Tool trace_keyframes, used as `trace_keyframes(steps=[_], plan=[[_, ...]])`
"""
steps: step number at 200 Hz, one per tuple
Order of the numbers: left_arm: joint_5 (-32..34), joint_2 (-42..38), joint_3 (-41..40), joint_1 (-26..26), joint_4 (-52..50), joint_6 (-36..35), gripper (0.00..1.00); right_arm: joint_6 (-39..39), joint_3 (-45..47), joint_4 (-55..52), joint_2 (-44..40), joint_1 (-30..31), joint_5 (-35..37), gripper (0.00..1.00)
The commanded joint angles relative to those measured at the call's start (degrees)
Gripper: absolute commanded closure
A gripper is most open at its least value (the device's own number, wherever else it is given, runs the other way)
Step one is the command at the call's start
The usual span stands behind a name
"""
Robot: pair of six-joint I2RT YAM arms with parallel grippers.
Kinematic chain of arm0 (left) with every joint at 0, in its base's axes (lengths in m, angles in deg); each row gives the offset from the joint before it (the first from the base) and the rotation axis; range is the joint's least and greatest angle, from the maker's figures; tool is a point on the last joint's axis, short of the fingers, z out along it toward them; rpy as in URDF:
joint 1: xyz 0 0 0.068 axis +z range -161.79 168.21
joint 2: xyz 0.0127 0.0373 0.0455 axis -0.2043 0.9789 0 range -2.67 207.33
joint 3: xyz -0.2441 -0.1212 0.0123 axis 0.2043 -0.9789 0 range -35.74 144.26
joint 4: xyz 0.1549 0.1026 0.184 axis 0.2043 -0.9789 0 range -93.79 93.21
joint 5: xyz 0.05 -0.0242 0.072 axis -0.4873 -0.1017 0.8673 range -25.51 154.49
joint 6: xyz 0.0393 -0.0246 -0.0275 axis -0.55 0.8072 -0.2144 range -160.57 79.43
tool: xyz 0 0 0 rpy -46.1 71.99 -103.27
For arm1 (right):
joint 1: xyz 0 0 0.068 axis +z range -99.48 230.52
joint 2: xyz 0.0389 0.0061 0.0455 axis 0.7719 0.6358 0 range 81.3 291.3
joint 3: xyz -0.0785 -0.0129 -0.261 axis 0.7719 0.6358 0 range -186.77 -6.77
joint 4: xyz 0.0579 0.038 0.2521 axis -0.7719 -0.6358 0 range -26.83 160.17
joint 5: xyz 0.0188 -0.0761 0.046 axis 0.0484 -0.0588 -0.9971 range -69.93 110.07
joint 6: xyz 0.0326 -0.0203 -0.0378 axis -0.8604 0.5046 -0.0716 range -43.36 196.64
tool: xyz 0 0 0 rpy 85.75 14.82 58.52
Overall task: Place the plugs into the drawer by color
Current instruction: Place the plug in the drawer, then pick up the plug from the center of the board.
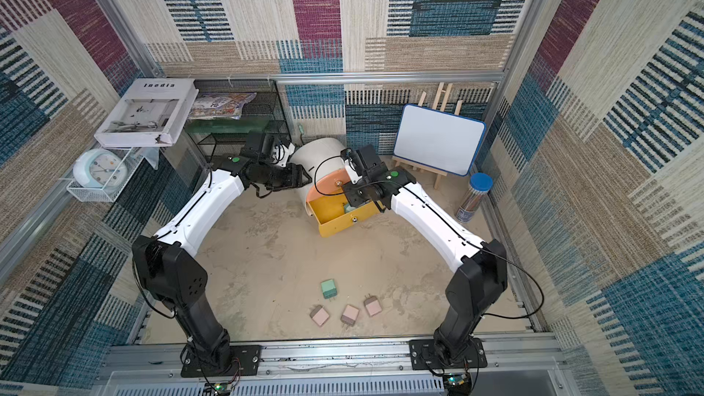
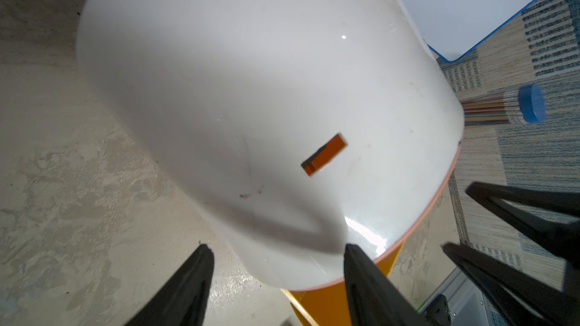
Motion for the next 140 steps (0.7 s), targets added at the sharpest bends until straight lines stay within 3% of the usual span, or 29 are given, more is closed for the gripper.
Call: trace_keyframes(steps=[1,35,74,140], plan=[[0.17,-0.12,-0.24,0.06,1.14,-0.46,0.30,-4.15,5.92,2.04,-4.67,3.67,-1.26,0.41],[0.16,-0.30,-0.32,0.03,1.16,-0.46,0.30,-13.30,18.21,7.58,-9.28,14.10,2.91,0.41],[0.36,-0.65,-0.50,0.01,1.11,-0.55,0.30,-26.03,30.06,15.28,-9.30,24.37,2.46,0.41],[-0.20,-0.87,-0.54,-0.08,1.13,-0.46,0.30,-36.06,37.12,17.50,-5.58,28.66,-1.36,0.38]])
